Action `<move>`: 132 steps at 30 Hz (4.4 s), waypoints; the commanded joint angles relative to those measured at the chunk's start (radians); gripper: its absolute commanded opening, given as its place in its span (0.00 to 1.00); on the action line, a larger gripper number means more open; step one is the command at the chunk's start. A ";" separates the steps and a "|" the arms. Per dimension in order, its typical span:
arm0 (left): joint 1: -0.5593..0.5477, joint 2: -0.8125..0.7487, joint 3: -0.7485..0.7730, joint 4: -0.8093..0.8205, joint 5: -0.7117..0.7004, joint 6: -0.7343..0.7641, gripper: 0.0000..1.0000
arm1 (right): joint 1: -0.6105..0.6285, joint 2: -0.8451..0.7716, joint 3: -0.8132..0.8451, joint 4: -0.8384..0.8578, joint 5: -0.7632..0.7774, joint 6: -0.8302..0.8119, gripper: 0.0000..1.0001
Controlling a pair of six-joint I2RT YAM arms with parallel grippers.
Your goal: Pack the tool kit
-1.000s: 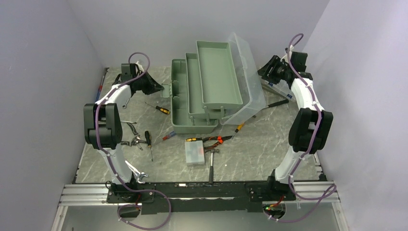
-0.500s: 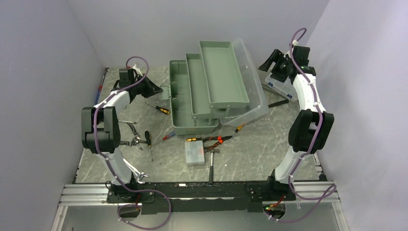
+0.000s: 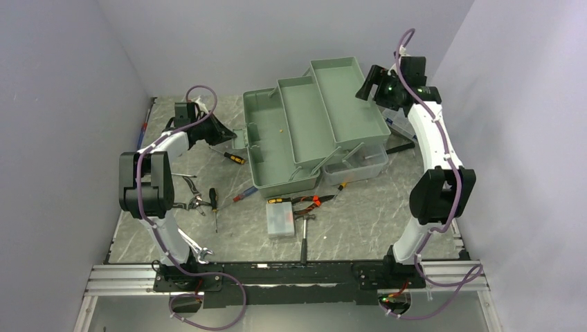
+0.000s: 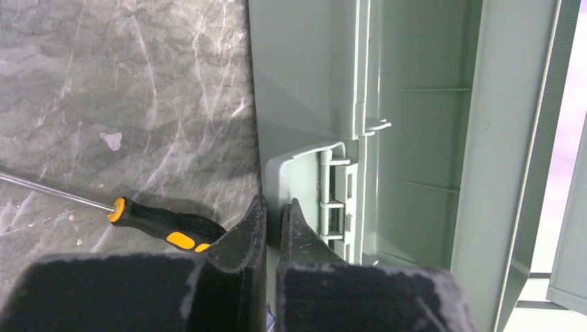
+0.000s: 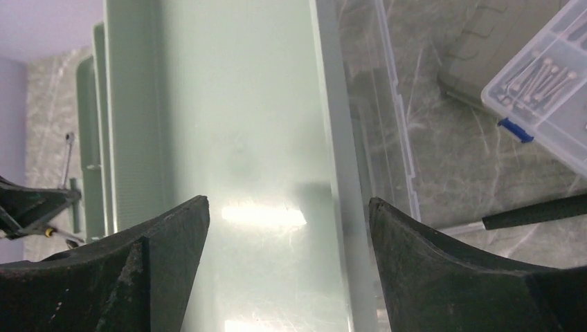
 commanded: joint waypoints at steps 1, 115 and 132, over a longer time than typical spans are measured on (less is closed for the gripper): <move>0.010 -0.002 0.004 0.018 0.010 0.057 0.00 | 0.000 -0.039 -0.027 -0.040 0.091 -0.062 0.87; -0.301 -0.335 -0.123 -0.381 -0.503 0.152 0.89 | -0.138 -0.328 -0.737 0.306 -0.124 0.043 0.67; -0.303 -0.224 -0.120 -0.327 -0.409 0.150 0.48 | -0.021 -0.222 -0.674 0.266 -0.040 -0.020 0.16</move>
